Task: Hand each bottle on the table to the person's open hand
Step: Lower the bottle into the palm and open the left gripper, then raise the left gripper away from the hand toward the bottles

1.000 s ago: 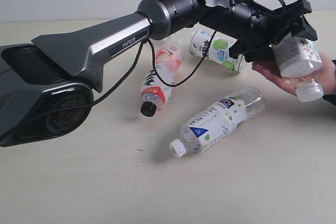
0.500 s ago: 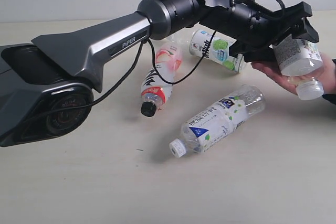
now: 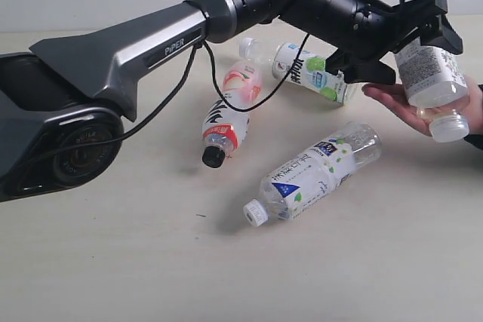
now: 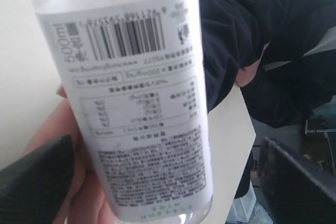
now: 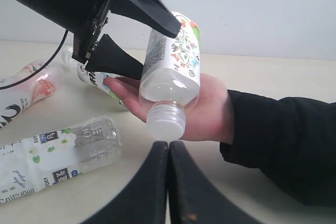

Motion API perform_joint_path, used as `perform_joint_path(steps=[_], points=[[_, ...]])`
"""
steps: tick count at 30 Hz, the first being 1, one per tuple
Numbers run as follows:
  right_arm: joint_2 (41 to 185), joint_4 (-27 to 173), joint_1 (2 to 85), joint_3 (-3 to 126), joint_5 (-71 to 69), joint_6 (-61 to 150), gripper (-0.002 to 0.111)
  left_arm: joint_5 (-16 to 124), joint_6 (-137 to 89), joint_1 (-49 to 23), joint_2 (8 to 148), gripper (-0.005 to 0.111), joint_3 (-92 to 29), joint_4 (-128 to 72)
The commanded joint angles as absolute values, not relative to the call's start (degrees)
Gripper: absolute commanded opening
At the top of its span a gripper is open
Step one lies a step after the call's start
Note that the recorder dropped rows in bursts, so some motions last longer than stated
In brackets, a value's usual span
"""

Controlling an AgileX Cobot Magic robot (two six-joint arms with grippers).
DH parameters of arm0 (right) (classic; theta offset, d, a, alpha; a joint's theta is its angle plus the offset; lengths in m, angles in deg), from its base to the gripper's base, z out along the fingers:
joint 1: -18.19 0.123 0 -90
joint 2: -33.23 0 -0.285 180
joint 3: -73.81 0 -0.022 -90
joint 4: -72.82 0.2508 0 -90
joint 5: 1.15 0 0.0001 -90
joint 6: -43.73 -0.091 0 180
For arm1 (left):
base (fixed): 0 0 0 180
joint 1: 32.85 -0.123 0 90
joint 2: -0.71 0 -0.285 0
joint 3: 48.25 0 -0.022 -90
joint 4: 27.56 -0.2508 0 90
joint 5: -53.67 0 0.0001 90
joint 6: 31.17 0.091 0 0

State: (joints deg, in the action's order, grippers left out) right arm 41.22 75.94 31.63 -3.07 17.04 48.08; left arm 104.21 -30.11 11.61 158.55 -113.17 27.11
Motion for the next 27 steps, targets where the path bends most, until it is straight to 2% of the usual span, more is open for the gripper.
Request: perform_joint_path(steps=[1,10,19,21,27], points=[[41.0,76.0,31.9,-3.4,16.5,48.1,0.0,107.0,-29.0,10.5,157.1,0.09,-113.6,27.1],[41.0,75.7,31.9,-3.4,16.5,48.1,0.0,109.8,-28.2,9.6,154.4,0.09,-113.6,24.9],[41.0,75.7,31.9,-3.4,16.5,48.1,0.0,119.9,-25.7,7.5,150.2,0.089,-113.6,17.4],[41.0,75.7,31.9,-3.4,16.5,48.1,0.0,121.7,-24.9,7.2,148.9,0.084,-113.6,14.5],[41.0,75.9,31.9,-3.4,16.5,48.1,0.0,123.6,-23.4,6.0,145.8,0.054,-113.6,9.4]])
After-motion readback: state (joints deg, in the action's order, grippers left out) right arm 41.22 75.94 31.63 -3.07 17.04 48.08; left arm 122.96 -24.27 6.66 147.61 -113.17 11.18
